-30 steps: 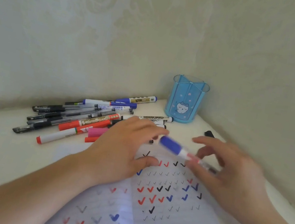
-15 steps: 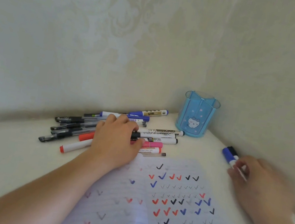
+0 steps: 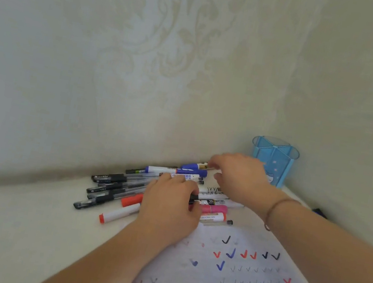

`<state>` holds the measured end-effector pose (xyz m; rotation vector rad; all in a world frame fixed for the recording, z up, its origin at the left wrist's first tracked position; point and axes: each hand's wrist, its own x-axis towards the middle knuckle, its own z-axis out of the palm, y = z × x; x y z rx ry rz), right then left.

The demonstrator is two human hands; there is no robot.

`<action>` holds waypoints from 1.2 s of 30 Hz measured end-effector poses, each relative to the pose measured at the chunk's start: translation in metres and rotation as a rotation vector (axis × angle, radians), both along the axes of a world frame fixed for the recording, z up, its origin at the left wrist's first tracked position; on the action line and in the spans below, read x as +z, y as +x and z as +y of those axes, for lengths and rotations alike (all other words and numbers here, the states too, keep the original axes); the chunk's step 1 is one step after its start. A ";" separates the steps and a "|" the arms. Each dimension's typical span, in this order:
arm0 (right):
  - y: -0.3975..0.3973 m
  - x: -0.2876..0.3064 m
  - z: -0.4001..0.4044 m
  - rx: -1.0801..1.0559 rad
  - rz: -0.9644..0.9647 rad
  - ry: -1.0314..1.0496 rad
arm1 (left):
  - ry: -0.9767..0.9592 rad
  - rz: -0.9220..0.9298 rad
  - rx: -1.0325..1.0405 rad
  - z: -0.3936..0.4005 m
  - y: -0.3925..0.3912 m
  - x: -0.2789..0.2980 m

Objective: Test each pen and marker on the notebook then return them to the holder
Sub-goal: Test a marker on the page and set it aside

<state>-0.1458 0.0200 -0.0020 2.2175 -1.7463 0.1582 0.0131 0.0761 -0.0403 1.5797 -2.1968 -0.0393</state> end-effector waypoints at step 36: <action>-0.042 -0.006 0.161 0.194 -1.504 0.190 | -0.010 0.275 -0.724 0.034 -0.021 0.006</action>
